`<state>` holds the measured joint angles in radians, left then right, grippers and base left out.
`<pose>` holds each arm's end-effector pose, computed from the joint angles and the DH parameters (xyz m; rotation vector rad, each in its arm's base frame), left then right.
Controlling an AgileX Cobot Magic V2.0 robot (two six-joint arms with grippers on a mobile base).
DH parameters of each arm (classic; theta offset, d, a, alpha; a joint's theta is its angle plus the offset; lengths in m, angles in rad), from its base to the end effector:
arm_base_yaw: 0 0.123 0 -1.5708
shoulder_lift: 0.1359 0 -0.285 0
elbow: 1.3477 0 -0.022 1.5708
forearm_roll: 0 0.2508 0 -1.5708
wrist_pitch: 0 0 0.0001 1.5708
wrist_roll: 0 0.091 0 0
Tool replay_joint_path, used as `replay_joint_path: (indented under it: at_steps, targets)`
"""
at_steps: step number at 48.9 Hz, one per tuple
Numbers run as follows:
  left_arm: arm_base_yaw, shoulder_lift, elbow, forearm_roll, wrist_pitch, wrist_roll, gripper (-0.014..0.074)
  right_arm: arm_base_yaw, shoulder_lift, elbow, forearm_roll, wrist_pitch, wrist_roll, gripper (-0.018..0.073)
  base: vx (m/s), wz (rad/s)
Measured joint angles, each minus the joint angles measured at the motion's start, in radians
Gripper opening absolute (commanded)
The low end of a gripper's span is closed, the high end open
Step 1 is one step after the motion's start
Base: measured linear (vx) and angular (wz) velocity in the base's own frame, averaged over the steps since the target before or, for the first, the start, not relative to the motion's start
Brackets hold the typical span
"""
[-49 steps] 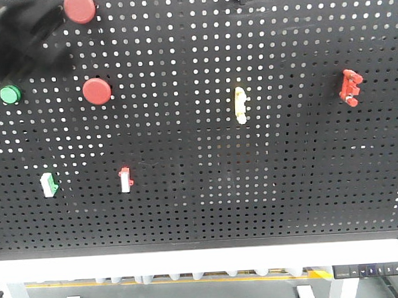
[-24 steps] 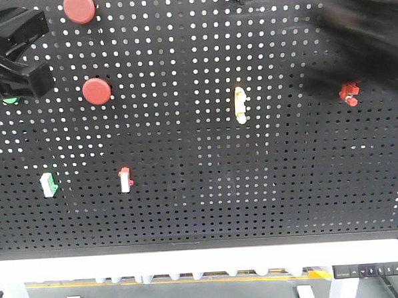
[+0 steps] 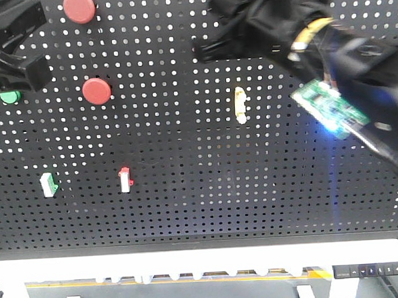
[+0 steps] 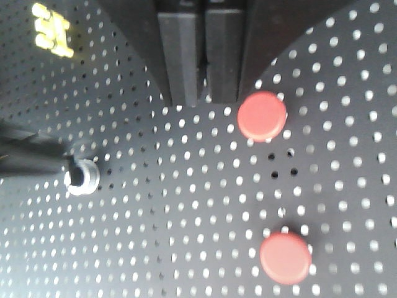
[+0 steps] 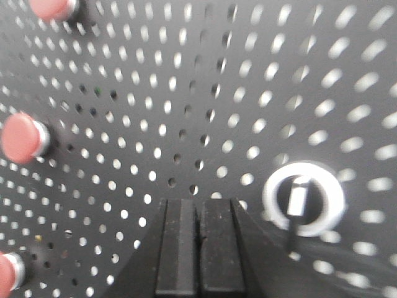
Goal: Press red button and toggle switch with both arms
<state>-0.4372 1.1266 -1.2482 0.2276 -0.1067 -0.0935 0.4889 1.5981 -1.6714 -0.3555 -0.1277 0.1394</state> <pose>0.2173 -0.1040 0.4960 0.3751 1.2060 -0.2781 0.3316 0.1809 0.4911 -0.4812 1.2026 0.2646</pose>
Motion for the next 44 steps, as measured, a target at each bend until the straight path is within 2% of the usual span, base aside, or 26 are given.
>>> replay_joint_path:
  at_steps: [13,25,44]
  targets:
    - [0.000,0.000,0.000,0.000,-0.004,0.000,0.0002,-0.001,0.067,-0.098,0.000,0.071,0.000,0.0000,0.00,0.00]
    - [0.000,0.000,0.000,0.000,-0.008,0.000,0.0002,-0.044,0.072,-0.105,0.001,0.116,0.000,0.0000,0.00,0.00]
    - [0.000,0.000,0.000,0.000,-0.008,0.000,0.0002,-0.047,0.046,-0.105,0.001,0.139,-0.025,0.0000,0.00,0.00]
